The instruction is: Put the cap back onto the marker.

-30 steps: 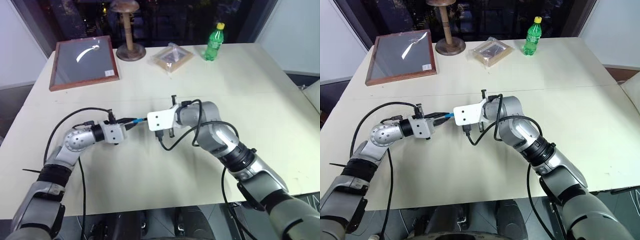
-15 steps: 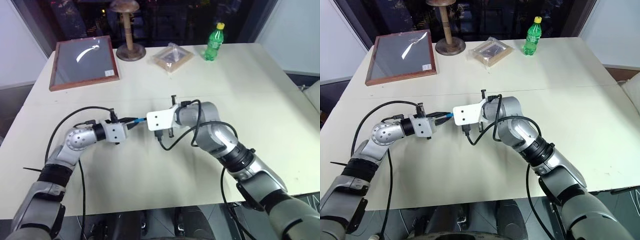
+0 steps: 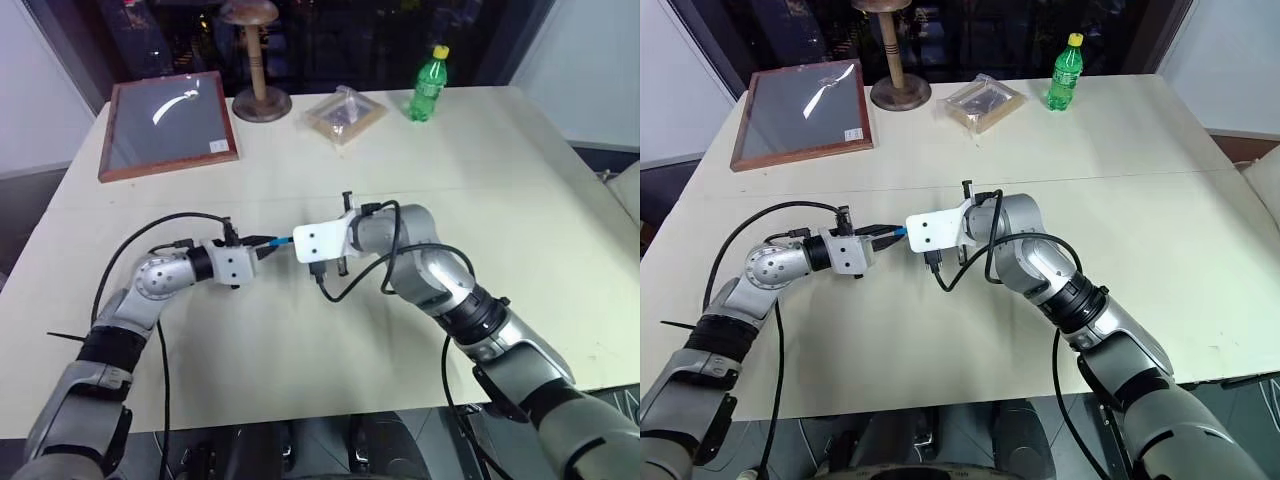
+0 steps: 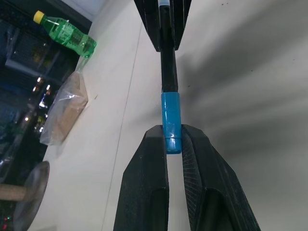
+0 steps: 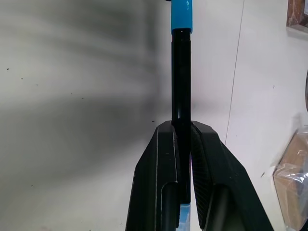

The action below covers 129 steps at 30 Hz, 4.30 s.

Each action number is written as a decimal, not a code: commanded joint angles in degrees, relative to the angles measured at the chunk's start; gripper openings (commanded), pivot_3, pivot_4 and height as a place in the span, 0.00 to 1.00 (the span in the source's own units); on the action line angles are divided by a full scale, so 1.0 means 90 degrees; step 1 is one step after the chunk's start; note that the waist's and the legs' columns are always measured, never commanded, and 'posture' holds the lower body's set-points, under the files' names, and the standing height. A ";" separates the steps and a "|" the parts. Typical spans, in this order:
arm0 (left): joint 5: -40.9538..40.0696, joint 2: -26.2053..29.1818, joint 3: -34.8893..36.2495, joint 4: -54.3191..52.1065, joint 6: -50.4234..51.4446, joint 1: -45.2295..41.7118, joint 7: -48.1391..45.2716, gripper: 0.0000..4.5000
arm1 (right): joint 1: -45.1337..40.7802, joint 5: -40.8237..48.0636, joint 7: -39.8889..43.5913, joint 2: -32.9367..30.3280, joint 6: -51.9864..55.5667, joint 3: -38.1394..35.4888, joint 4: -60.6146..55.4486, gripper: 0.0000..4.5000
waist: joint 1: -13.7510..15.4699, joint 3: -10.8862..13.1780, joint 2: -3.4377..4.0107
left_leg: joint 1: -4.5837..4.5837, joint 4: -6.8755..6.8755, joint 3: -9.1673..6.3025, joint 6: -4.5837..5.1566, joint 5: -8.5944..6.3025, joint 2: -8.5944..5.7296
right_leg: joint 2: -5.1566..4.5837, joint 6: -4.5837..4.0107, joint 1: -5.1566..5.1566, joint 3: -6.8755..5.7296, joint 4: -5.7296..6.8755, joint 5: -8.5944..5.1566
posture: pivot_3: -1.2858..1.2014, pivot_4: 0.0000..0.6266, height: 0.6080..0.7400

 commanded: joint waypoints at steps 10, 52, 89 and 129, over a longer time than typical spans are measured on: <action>0.0106 -0.0306 -0.0125 -0.0340 0.0206 -0.0349 0.0074 0.00 | -0.0181 0.0070 -0.0010 0.0547 -0.0147 0.0169 -0.0298 0.01 | 0.0000 0.0000 0.0000 | 0.0000 0.0000 0.0000 0.0000 0.0000 0.0000 | 0.0001 0.0000 0.0000 0.0000 0.0000 0.0000 | 0.52 0.24 1.00; -0.0815 0.0142 0.1064 -0.2431 0.2324 0.1361 0.0398 0.99 | -0.0447 0.0649 -0.0369 -0.0989 -0.1109 -0.1073 0.1451 0.00 | -0.0006 0.0000 0.0000 | 0.0000 -0.0001 -0.0001 0.0000 0.0000 0.0002 | -0.0004 0.0000 0.0000 0.0002 0.0000 0.0000 | 0.52 0.24 1.00; -0.2139 -0.0941 0.0829 -0.3184 0.5417 0.0784 -0.0115 0.99 | 0.1451 0.4099 -0.1227 -0.2573 0.6201 -0.2947 -0.0858 0.00 | 0.0014 0.0000 -0.0001 | 0.0000 -0.0002 -0.0010 0.0001 -0.0001 -0.0001 | -0.0007 -0.0001 0.0004 0.0006 -0.0004 0.0000 | 0.52 0.24 1.00; -0.2164 -0.1322 -0.0266 -0.2144 0.5357 -0.0537 -0.1846 1.00 | 0.2245 0.7129 -0.2336 -0.3809 0.7512 -0.4857 -0.4222 0.99 | 0.0026 -0.0001 -0.0002 | -0.0003 -0.0001 -0.0019 0.0004 -0.0003 -0.0003 | -0.0005 -0.0001 0.0007 0.0009 -0.0010 0.0000 | 0.52 0.24 1.00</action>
